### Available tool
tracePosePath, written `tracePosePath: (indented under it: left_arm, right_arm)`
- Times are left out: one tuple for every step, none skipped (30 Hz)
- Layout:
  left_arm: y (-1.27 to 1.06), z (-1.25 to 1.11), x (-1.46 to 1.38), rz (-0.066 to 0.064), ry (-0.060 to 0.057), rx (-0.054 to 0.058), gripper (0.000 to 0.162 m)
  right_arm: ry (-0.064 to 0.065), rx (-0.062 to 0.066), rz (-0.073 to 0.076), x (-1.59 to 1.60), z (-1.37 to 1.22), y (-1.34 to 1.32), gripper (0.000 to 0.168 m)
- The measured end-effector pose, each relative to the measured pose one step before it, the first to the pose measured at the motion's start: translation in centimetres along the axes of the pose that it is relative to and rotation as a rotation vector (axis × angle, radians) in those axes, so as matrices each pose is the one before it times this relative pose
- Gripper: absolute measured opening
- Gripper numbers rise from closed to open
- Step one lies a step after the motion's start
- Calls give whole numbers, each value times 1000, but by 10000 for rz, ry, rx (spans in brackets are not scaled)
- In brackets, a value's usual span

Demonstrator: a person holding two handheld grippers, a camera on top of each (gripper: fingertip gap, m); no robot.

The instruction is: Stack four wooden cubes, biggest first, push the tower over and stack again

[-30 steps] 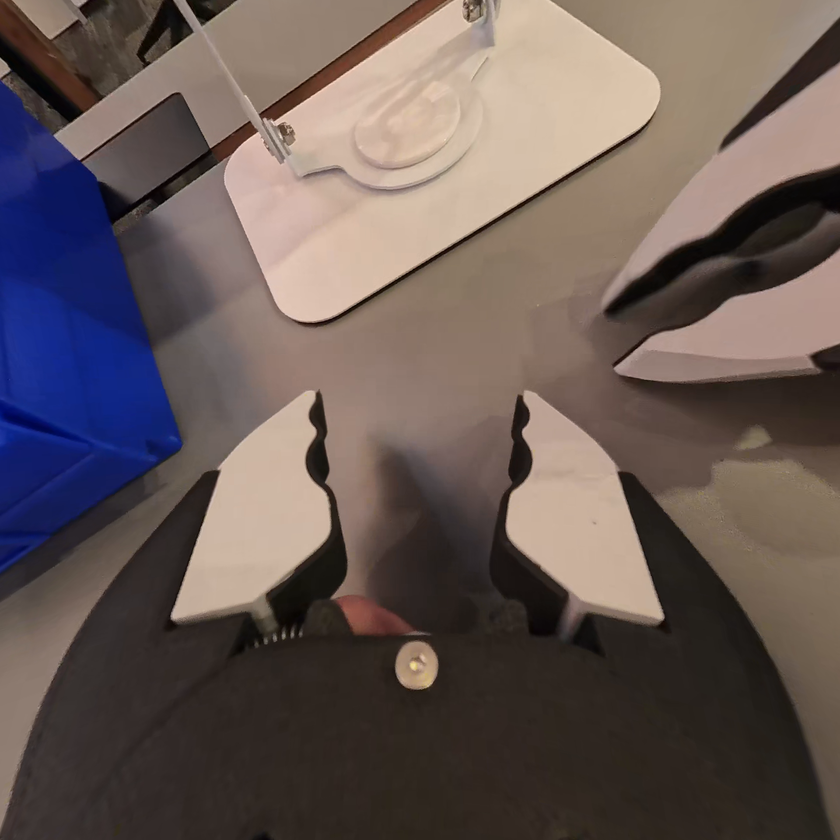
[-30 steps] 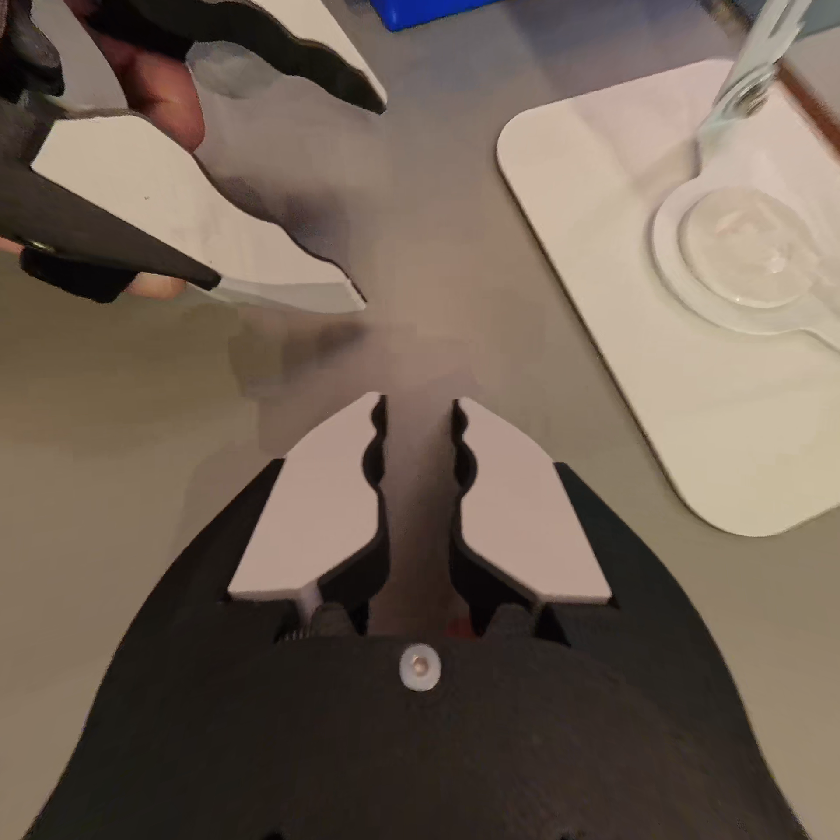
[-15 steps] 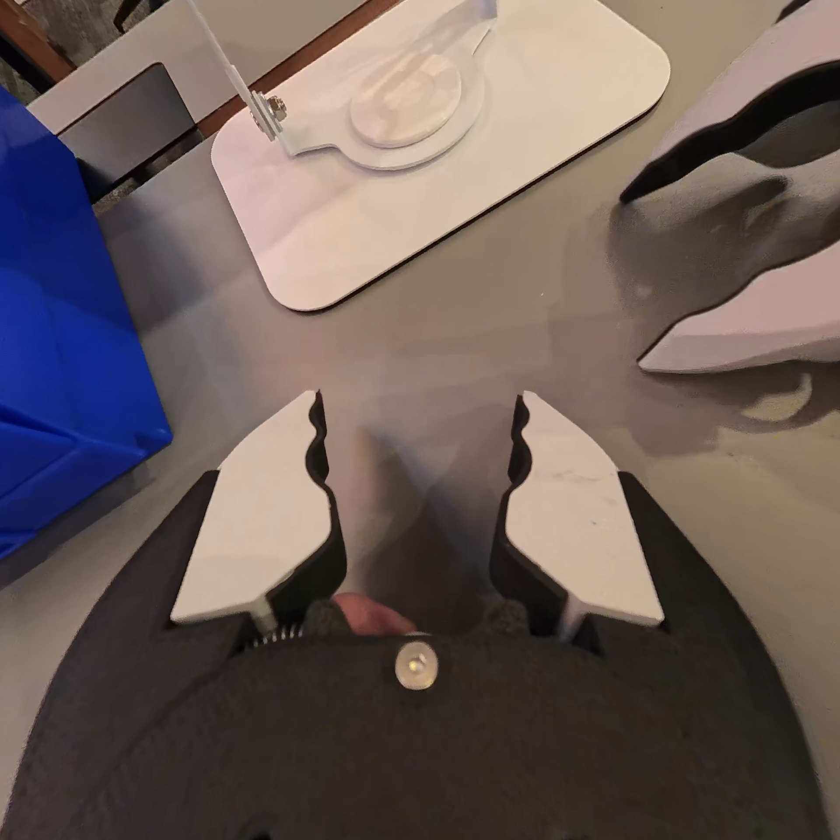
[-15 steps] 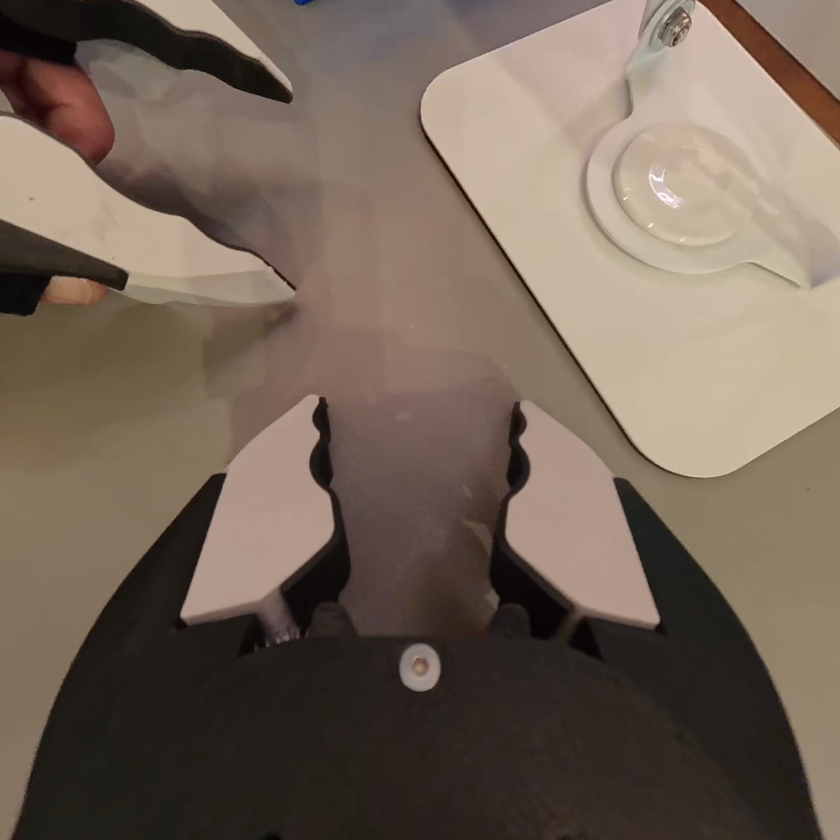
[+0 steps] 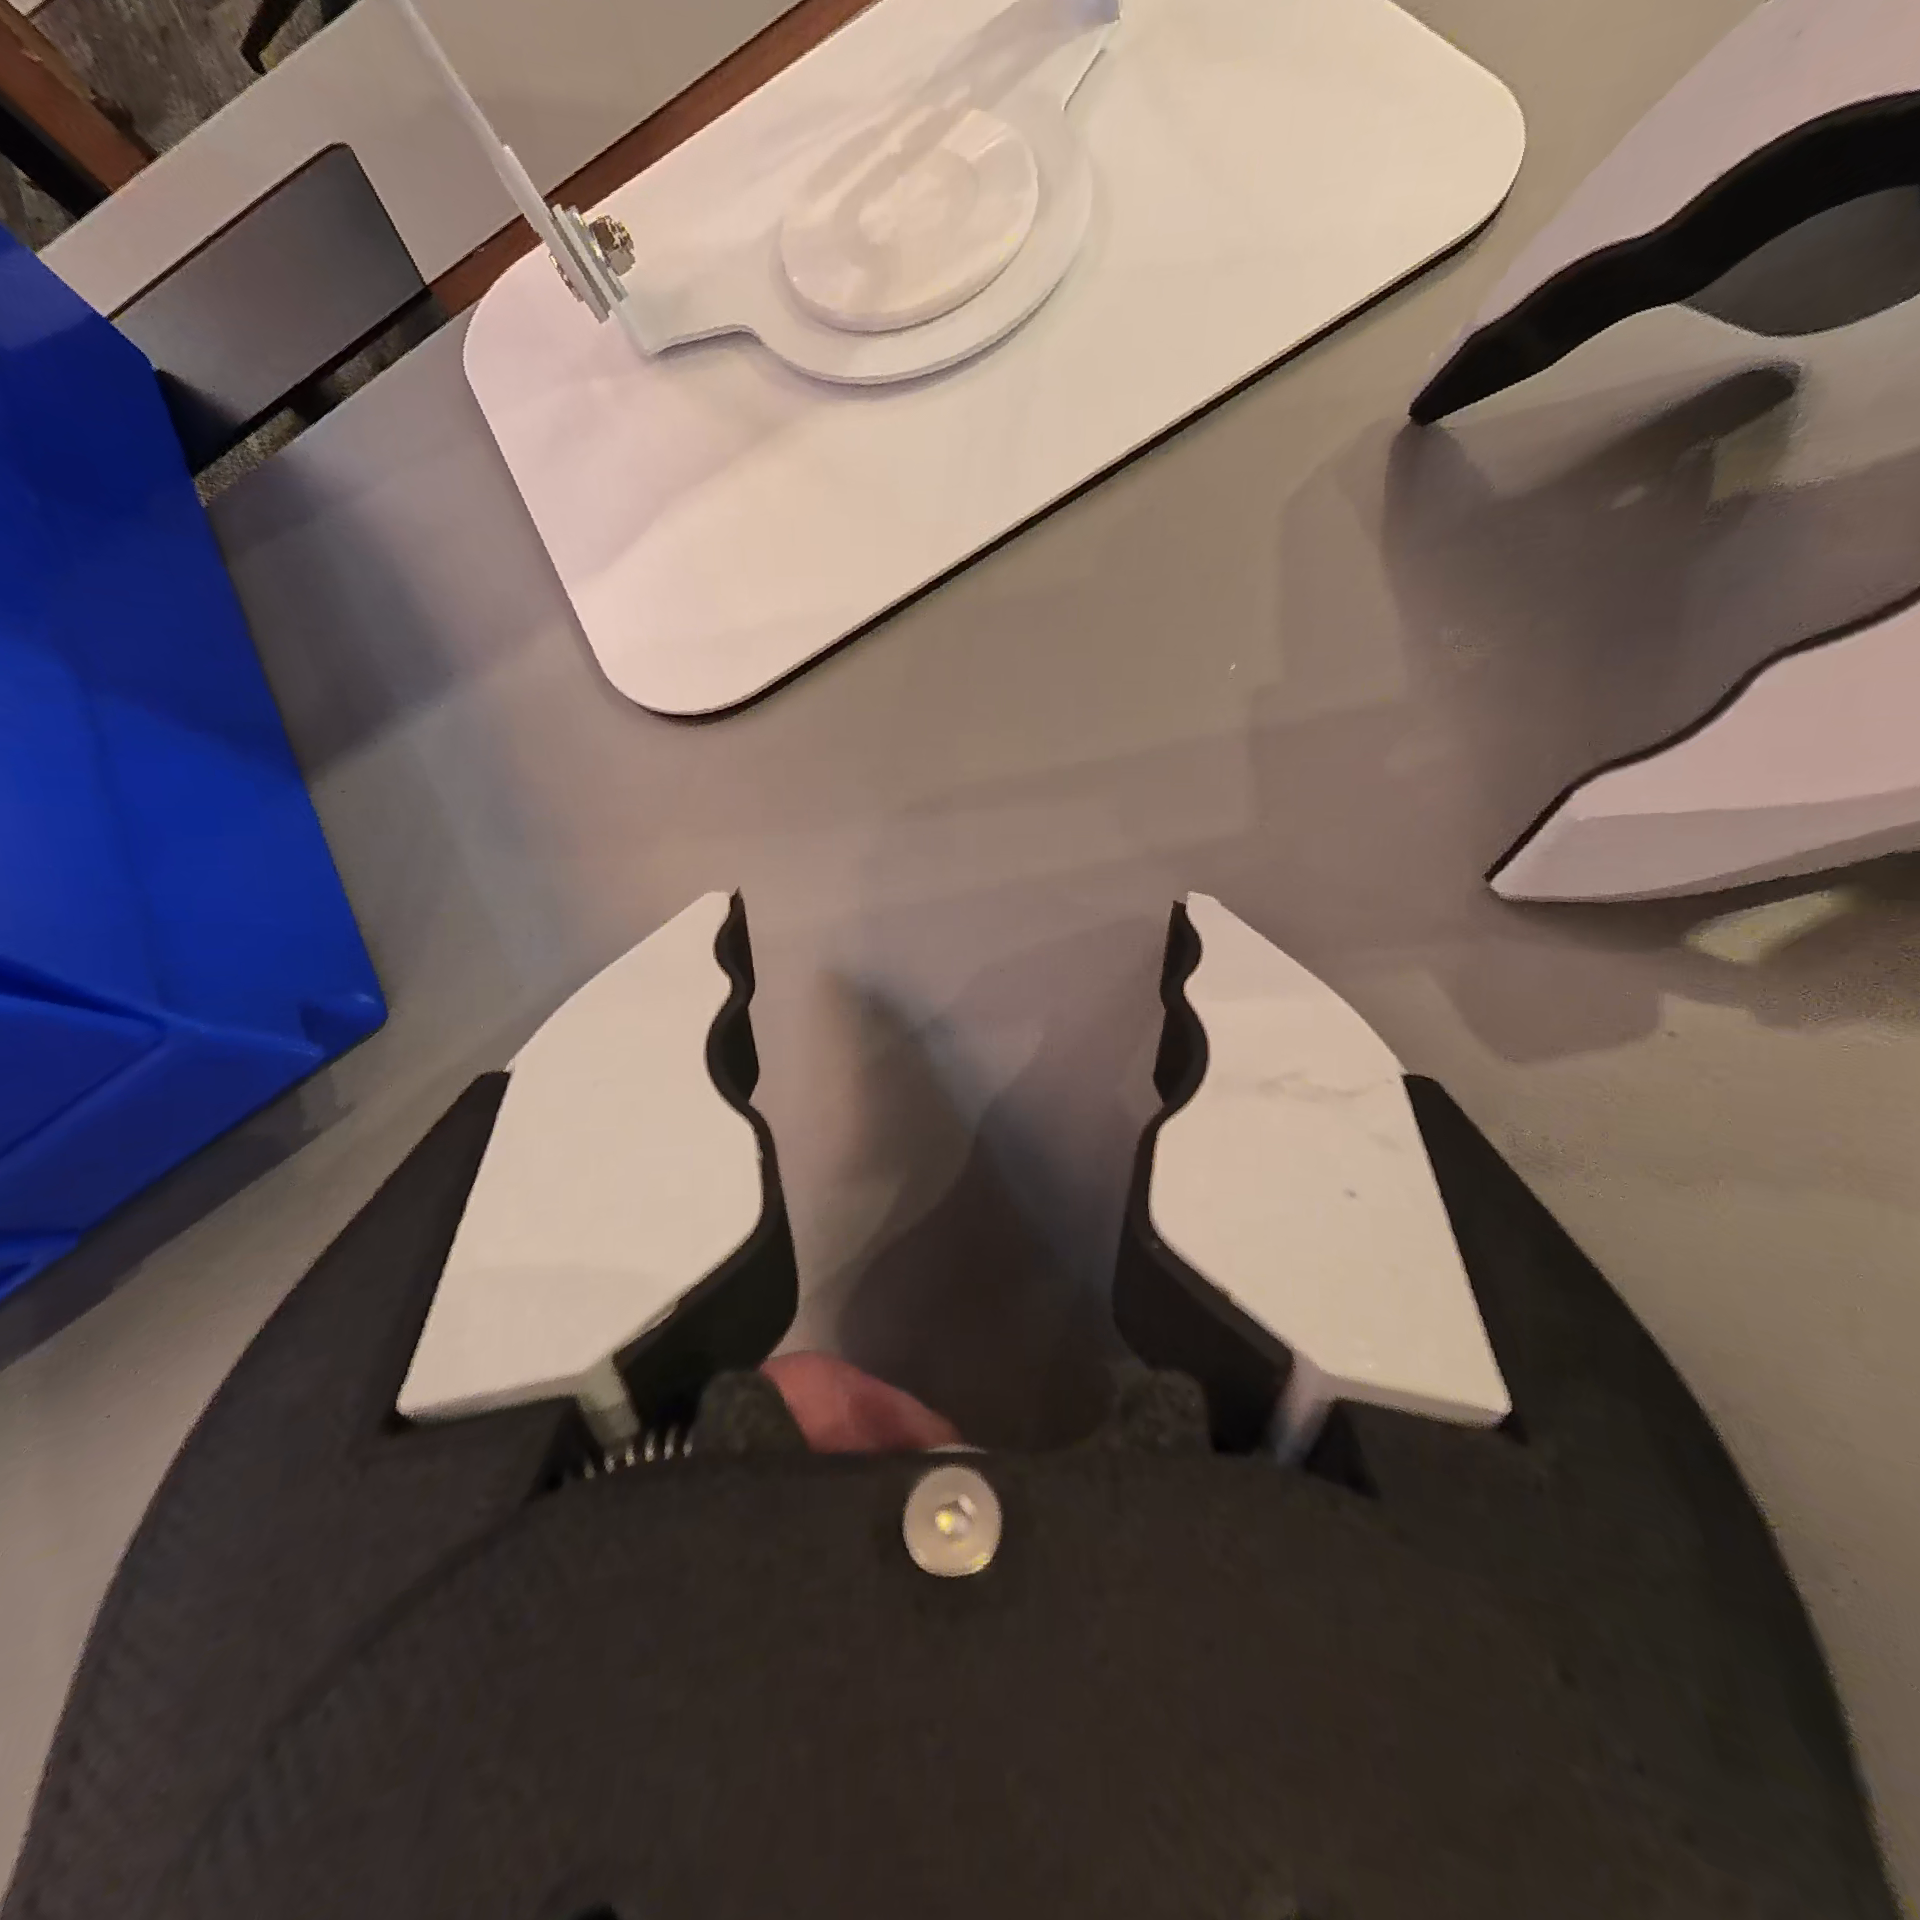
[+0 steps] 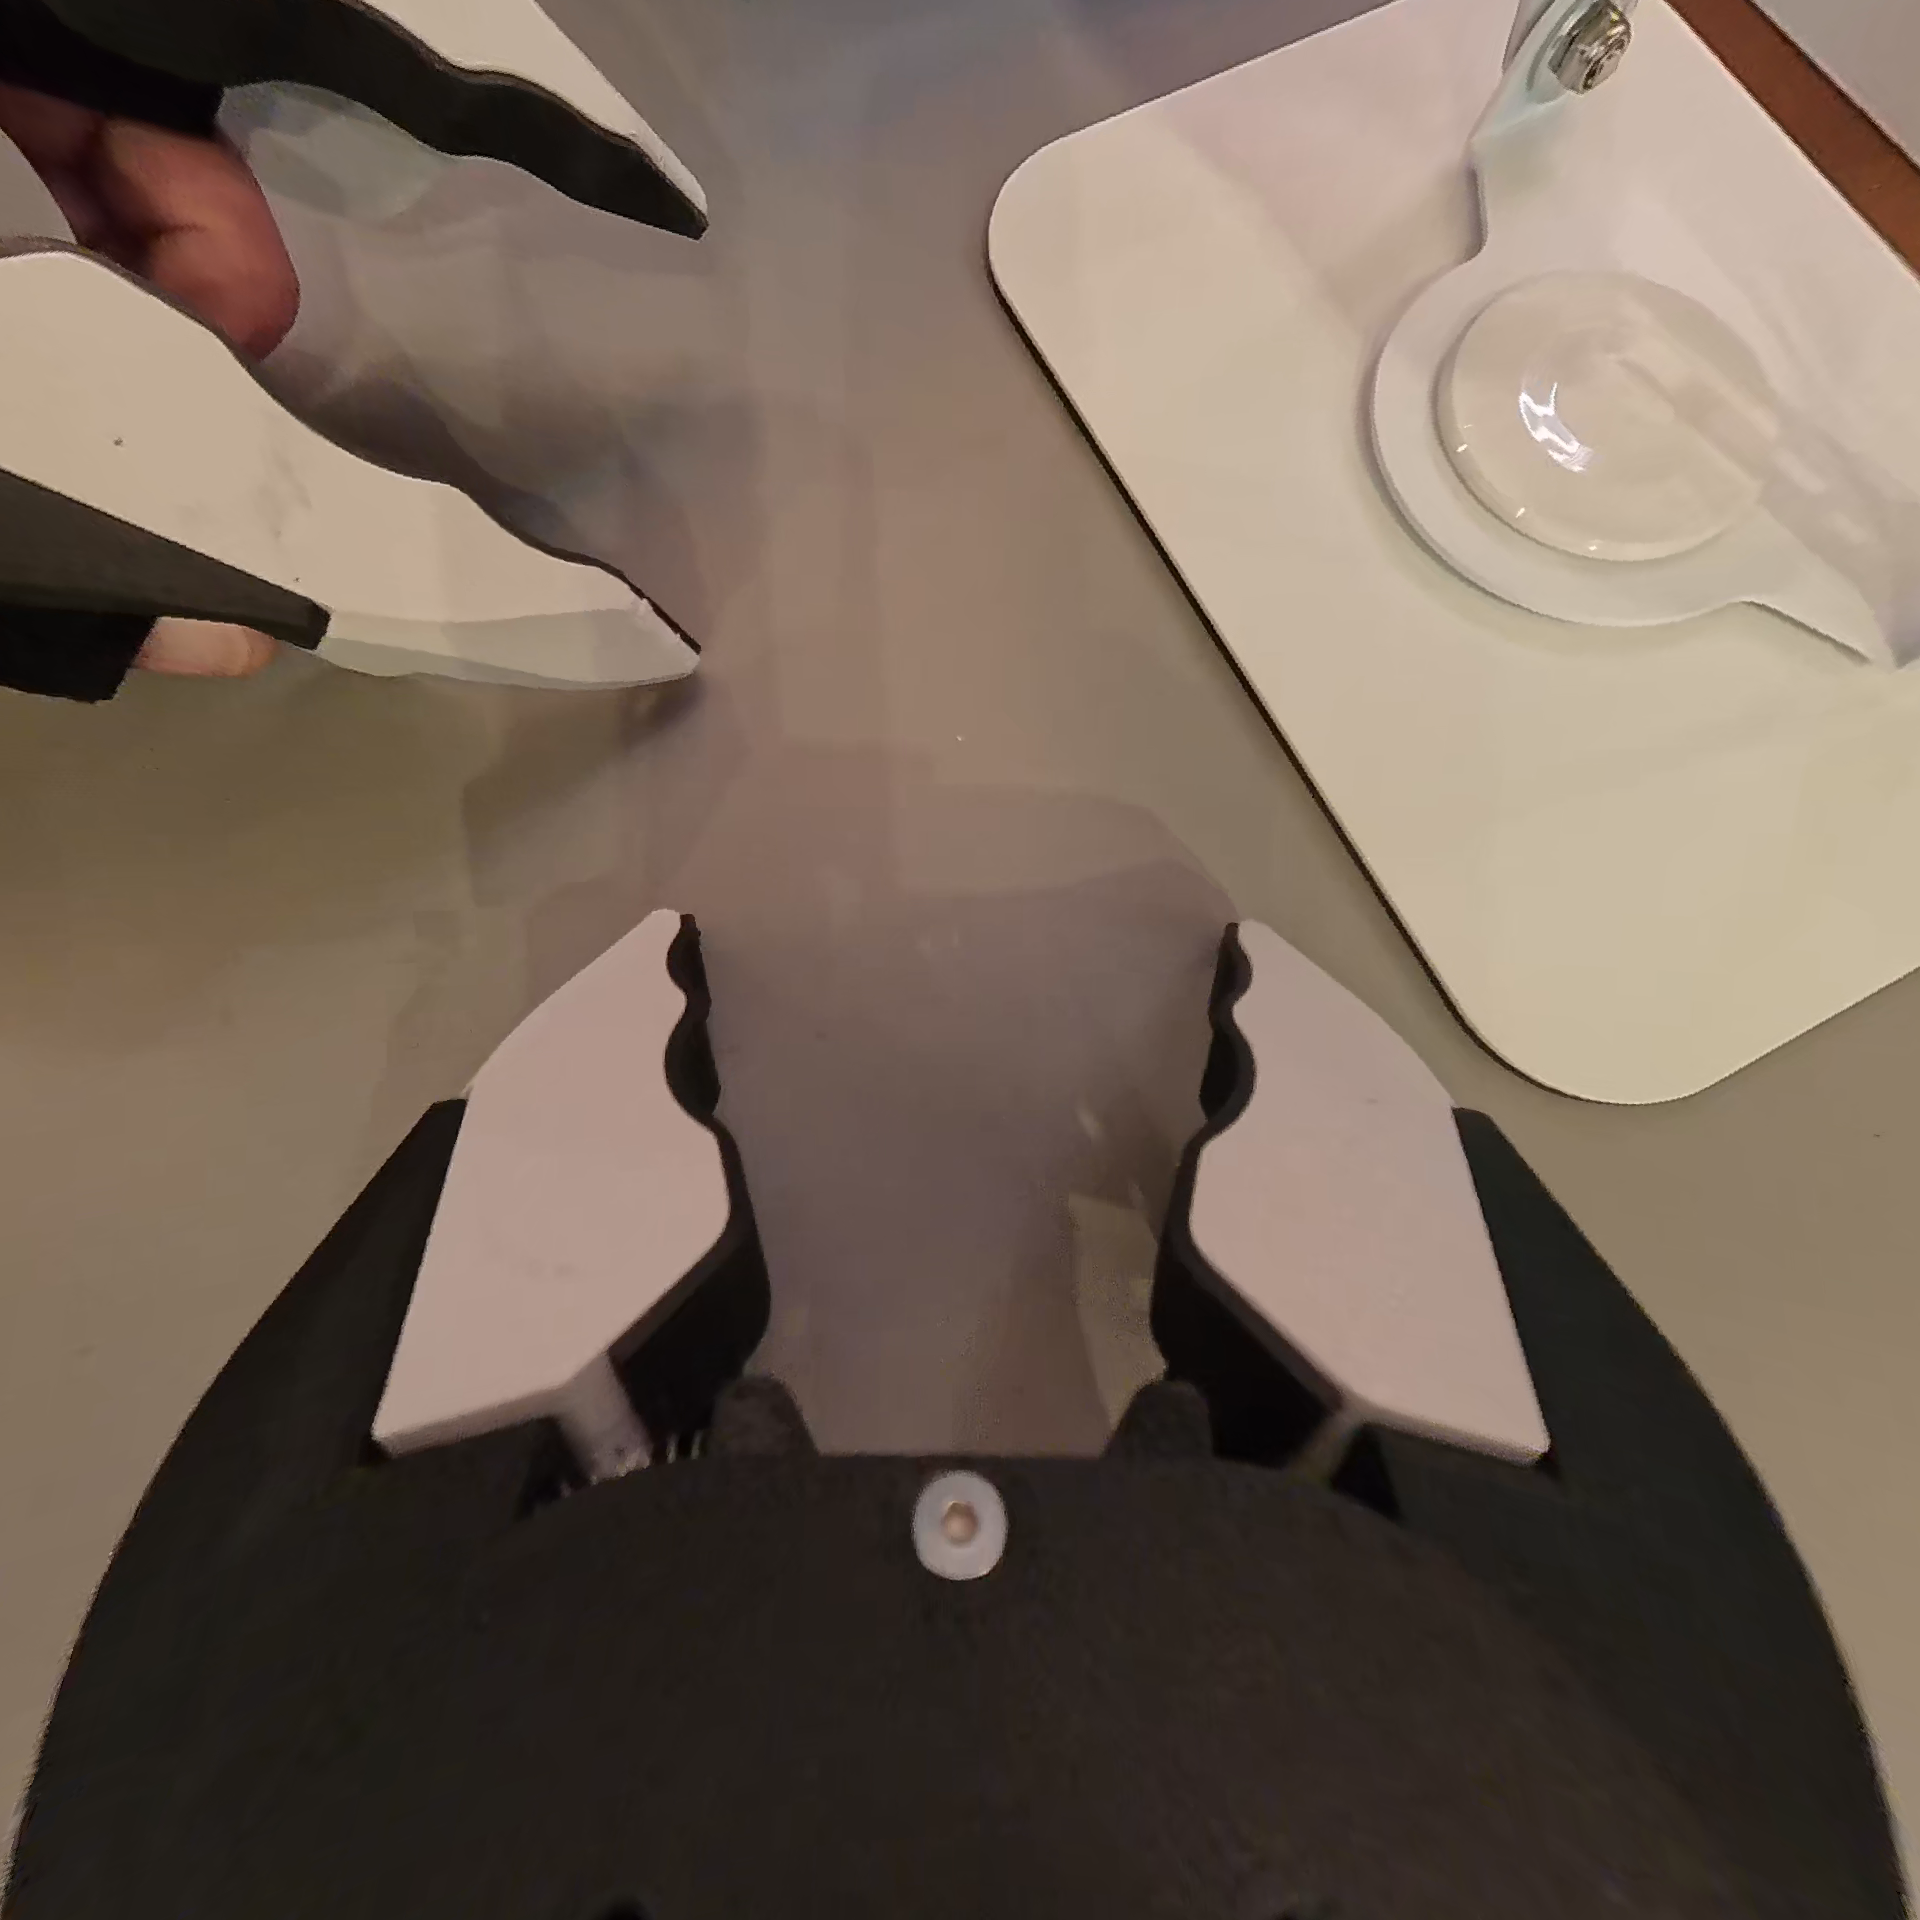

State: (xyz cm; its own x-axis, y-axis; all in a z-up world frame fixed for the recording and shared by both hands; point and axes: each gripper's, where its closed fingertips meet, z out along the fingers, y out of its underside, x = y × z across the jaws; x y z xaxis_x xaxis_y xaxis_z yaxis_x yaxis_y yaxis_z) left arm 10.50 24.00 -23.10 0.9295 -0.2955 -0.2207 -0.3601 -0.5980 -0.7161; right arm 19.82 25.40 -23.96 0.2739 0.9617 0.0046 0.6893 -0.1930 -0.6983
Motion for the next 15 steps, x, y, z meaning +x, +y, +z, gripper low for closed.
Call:
tracePosePath:
  left_arm:
    - [-3, -8, -11, 11, -14, 8, 75]
    - [-8, -7, 16, 13, -7, 7, 75]
    - [-7, -3, 20, 10, 5, 5, 75]
    - [-2, 1, 5, 4, 6, 1, 74]
    - [-1, 10, 15, -8, 18, -6, 74]
    - [-5, 19, -22, -3, 10, -2, 74]
    - [-7, 37, -7, -5, 16, -7, 74]
    - [-7, 24, -11, -10, 17, -5, 74]
    - [5, 8, 10, -9, 21, -8, 74]
    - [-1, -5, 15, 7, 6, 3, 74]
    - [-14, -4, 21, 22, 2, 11, 74]
    - [0, -15, 19, 17, 3, 8, 73]
    - [2, -1, 9, 2, 8, -2, 73]
    - [-3, 1, 10, 3, 2, 0, 73]
    - [-12, -15, 6, 12, -6, 7, 73]
  right_arm:
    - [10, -4, -5, -54, -17, 5, 94]
    - [-28, -6, 26, -3, -9, -1, 94]
    - [-2, -1, 1, 11, 17, -16, 95]
    - [62, 5, -16, 42, -21, -24, 95]
    - [27, -13, 24, 47, -3, 11, 96]
    - [-27, -17, 57, 36, 33, 5, 97]
    - [17, 5, -7, 6, 42, -18, 97]
    - [50, -4, -14, 31, 46, -2, 98]
    - [31, -9, 44, 108, 73, 17, 99]
    - [7, -9, 39, 112, 80, 24, 101]
    - [12, -11, 3, 96, 46, 16, 101]
    - [18, -8, 1, 93, 53, 7, 102]
    - [12, -8, 14, 70, 67, -7, 102]
    - [12, -17, 20, 59, 81, -2, 104]
    - [4, -17, 12, 62, 97, -4, 105]
